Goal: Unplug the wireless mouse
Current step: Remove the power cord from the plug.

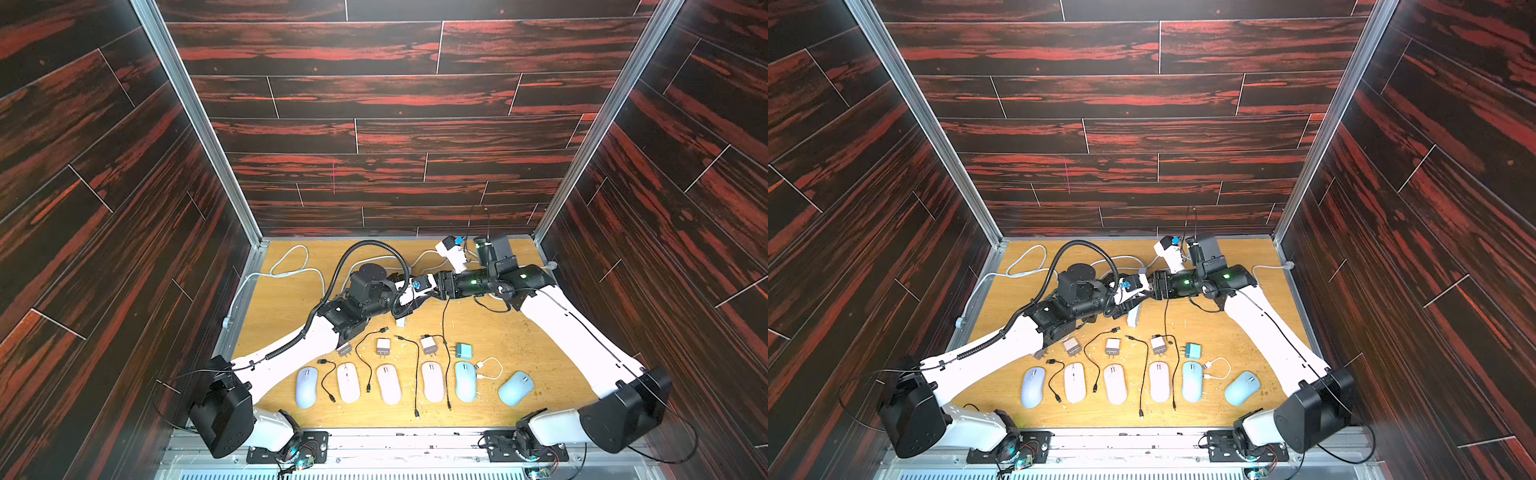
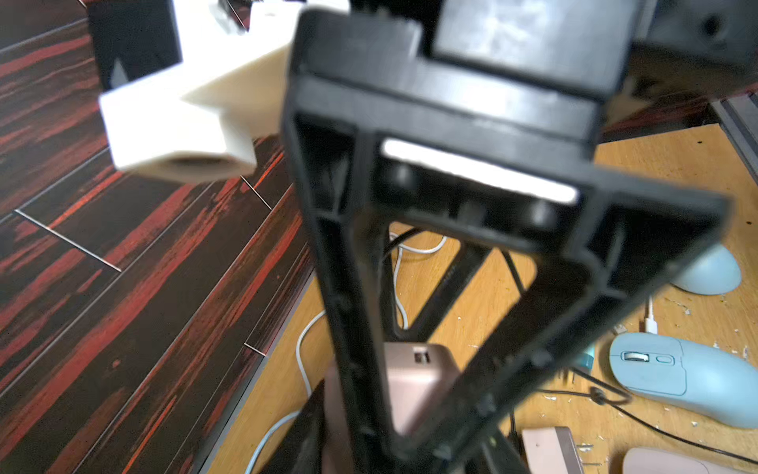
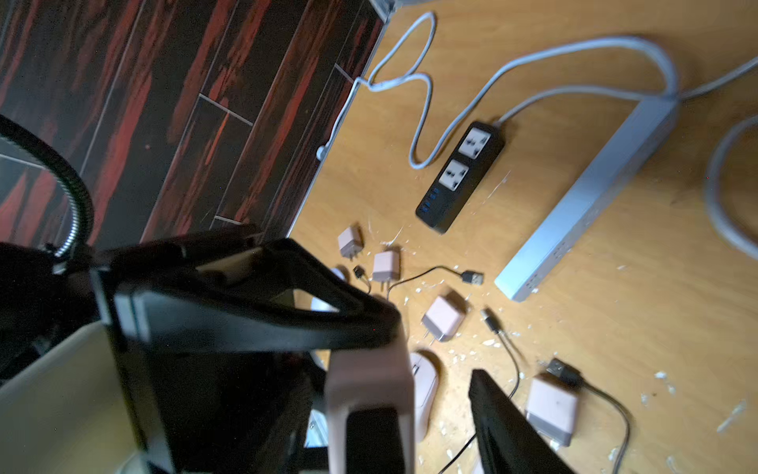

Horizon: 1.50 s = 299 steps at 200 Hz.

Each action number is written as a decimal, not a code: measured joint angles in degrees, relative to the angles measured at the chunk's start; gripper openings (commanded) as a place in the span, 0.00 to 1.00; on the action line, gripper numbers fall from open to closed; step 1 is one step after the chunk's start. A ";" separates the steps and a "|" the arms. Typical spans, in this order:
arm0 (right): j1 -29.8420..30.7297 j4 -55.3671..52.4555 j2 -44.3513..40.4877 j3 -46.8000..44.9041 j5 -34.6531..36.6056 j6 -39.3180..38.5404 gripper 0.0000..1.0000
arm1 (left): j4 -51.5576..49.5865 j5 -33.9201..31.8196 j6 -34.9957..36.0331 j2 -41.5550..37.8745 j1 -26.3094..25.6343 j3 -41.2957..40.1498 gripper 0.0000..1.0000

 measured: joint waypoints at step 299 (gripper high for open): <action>-0.44 10.84 -5.07 -7.34 -3.13 3.45 0.06 | 1.84 2.36 -2.40 -1.79 0.07 -2.97 0.00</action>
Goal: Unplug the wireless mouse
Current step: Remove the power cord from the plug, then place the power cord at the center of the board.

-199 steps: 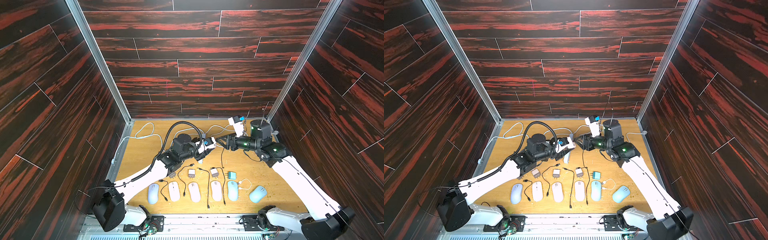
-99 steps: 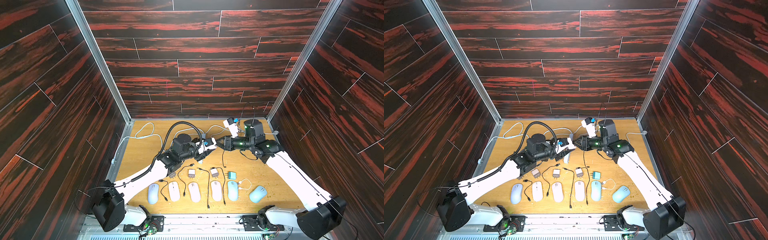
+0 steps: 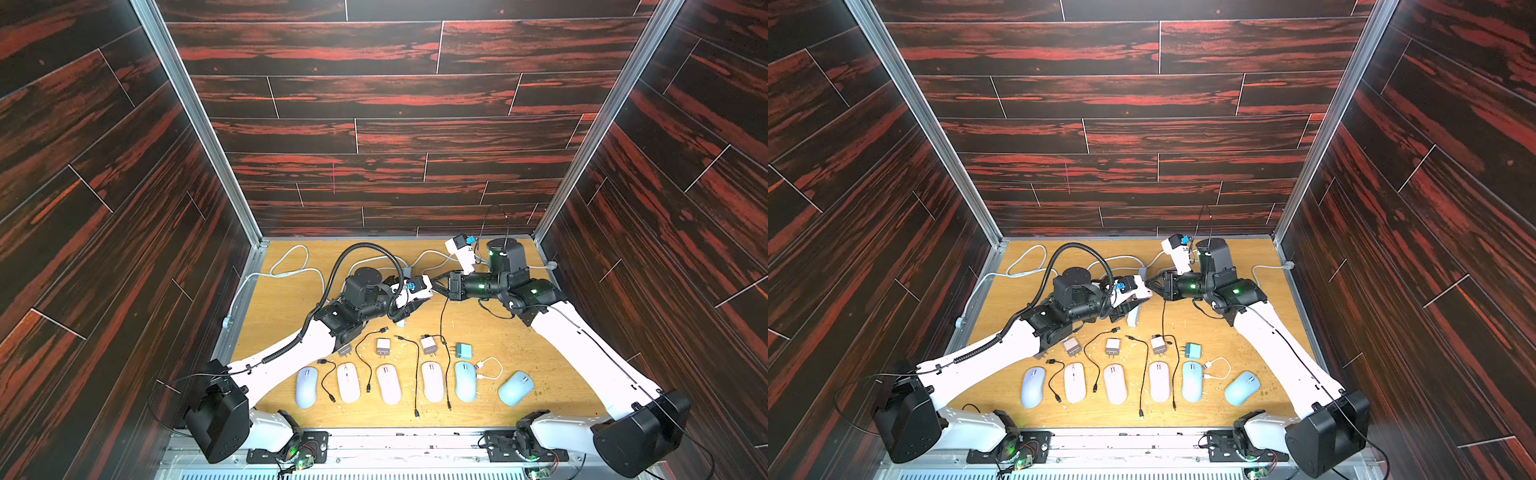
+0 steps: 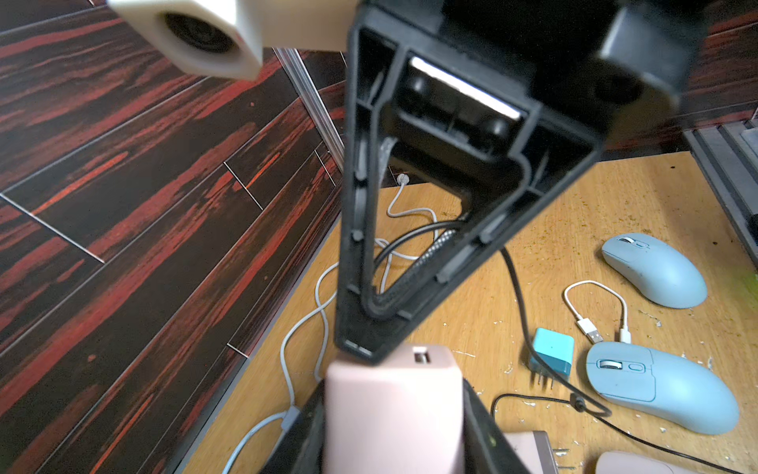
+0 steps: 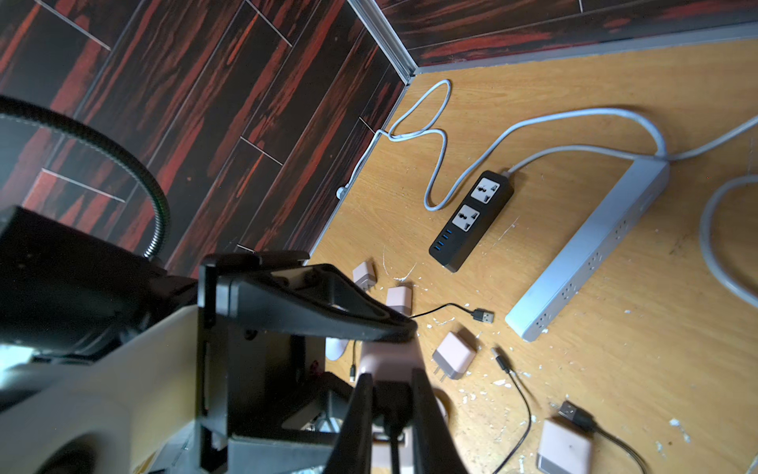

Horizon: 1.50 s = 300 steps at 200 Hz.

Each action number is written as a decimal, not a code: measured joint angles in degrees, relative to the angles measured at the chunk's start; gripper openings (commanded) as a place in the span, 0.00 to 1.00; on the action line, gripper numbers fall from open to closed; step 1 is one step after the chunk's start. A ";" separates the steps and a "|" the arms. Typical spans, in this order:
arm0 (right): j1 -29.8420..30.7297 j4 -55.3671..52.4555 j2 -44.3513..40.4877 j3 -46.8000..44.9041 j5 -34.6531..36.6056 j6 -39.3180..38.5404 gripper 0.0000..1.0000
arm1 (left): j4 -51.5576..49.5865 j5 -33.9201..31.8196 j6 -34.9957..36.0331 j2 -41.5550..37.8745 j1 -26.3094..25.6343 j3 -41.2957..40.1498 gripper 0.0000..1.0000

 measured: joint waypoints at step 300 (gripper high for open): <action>-10.32 -23.56 -4.59 4.35 31.71 3.69 0.00 | 2.23 -2.80 -3.45 -0.59 -0.26 -3.76 0.00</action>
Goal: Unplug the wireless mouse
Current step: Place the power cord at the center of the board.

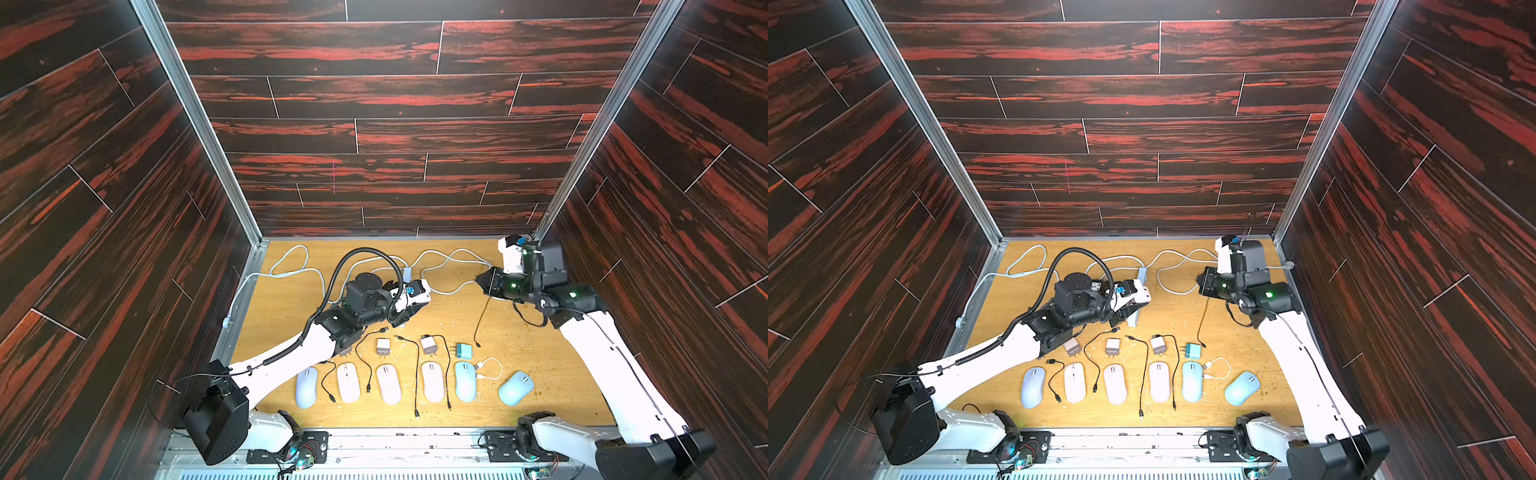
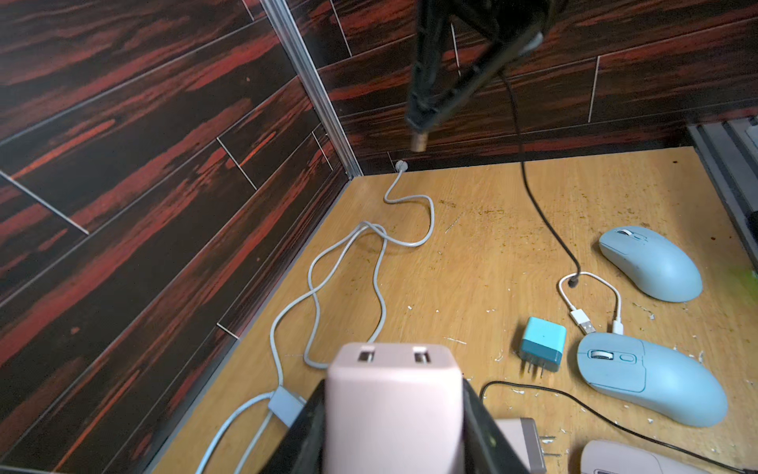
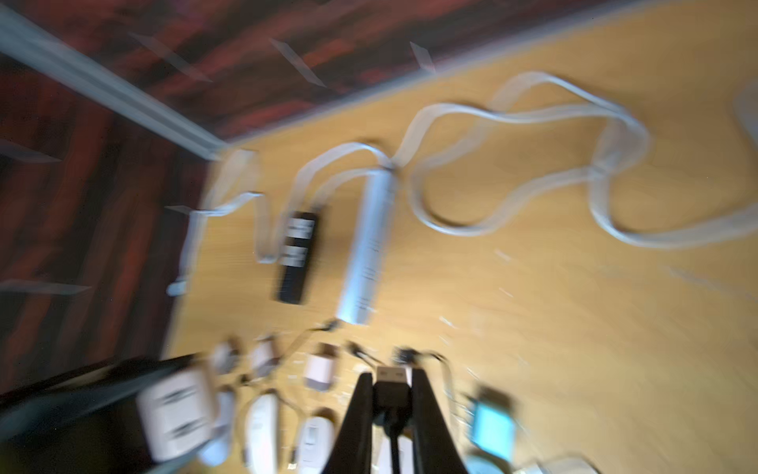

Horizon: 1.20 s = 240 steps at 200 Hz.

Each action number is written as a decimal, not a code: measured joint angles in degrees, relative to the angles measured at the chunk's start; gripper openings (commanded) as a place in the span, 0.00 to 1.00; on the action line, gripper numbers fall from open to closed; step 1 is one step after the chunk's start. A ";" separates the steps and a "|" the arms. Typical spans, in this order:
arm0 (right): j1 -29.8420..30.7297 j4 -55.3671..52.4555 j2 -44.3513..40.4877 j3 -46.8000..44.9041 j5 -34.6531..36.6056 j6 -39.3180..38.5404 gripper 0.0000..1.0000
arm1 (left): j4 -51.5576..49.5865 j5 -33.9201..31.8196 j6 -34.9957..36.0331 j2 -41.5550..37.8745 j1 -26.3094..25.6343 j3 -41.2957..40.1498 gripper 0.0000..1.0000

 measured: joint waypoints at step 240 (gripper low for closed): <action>-13.53 -23.80 14.19 1.88 52.11 7.32 0.02 | 0.33 -2.54 -4.04 -2.21 0.52 -2.27 0.00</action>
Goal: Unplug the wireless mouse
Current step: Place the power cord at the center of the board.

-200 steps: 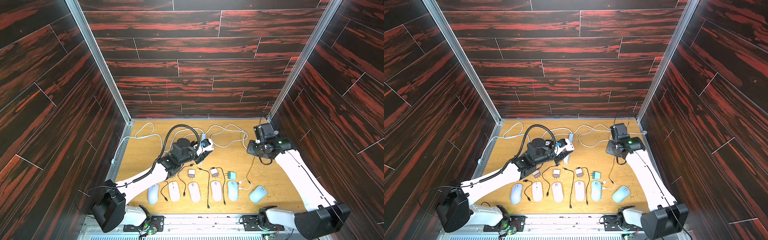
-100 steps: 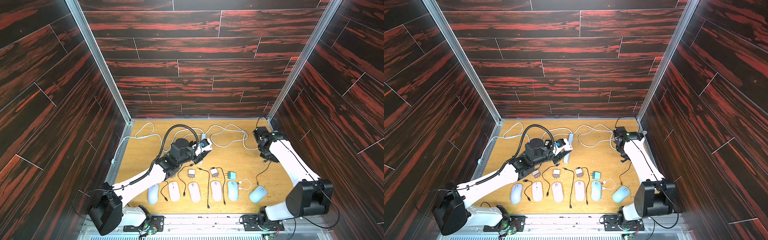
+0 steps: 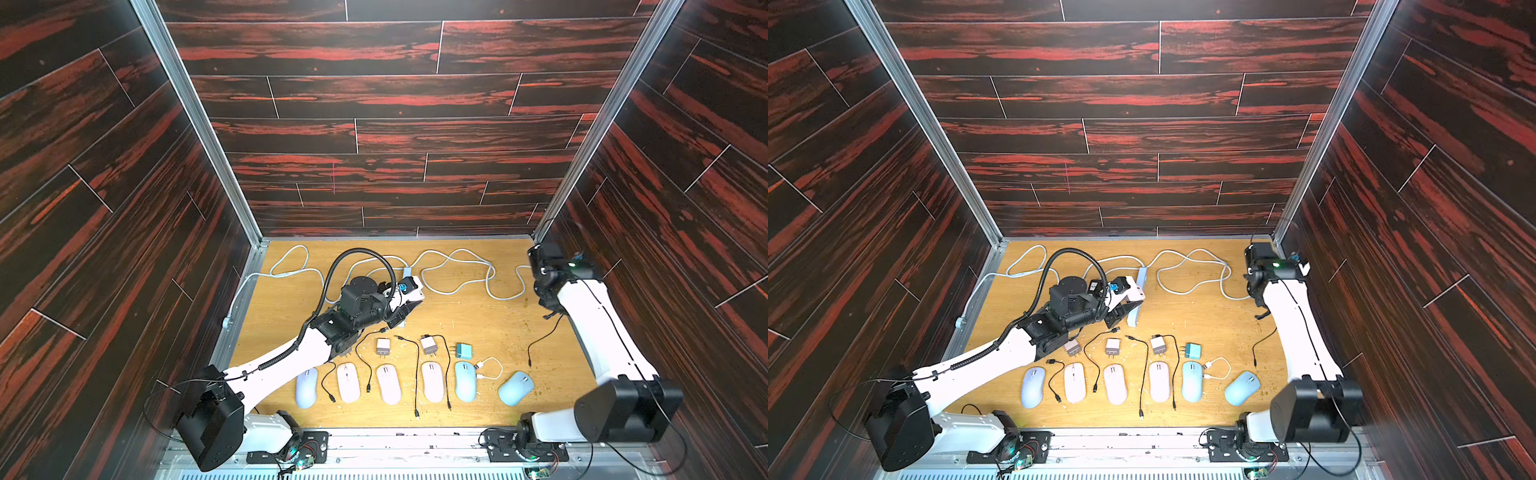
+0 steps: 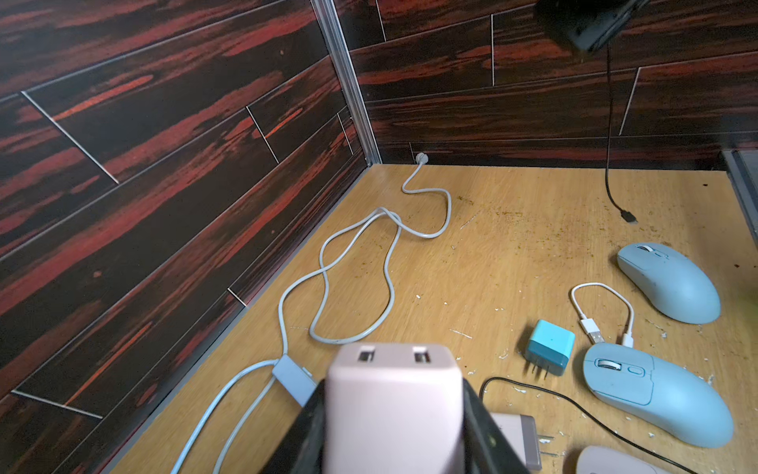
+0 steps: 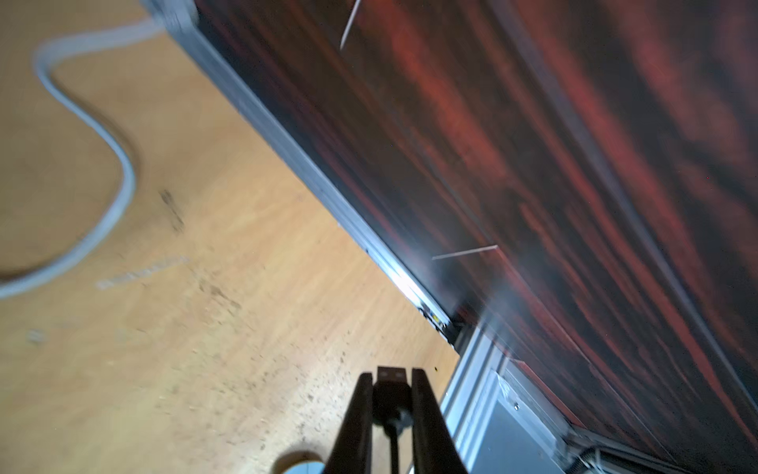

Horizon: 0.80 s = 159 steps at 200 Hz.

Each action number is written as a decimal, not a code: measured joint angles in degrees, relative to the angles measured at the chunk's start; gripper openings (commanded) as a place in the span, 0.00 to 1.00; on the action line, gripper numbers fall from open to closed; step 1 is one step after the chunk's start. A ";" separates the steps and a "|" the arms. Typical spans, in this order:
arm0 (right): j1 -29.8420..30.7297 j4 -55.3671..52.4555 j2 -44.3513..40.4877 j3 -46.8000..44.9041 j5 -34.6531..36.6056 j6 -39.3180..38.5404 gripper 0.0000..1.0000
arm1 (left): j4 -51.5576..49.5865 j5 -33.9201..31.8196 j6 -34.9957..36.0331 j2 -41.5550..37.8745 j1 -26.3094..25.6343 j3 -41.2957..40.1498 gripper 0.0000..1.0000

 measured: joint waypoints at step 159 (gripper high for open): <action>-6.32 16.11 7.61 -13.68 -8.87 -2.78 0.60 | -1.16 1.46 -6.01 0.63 0.00 0.00 0.00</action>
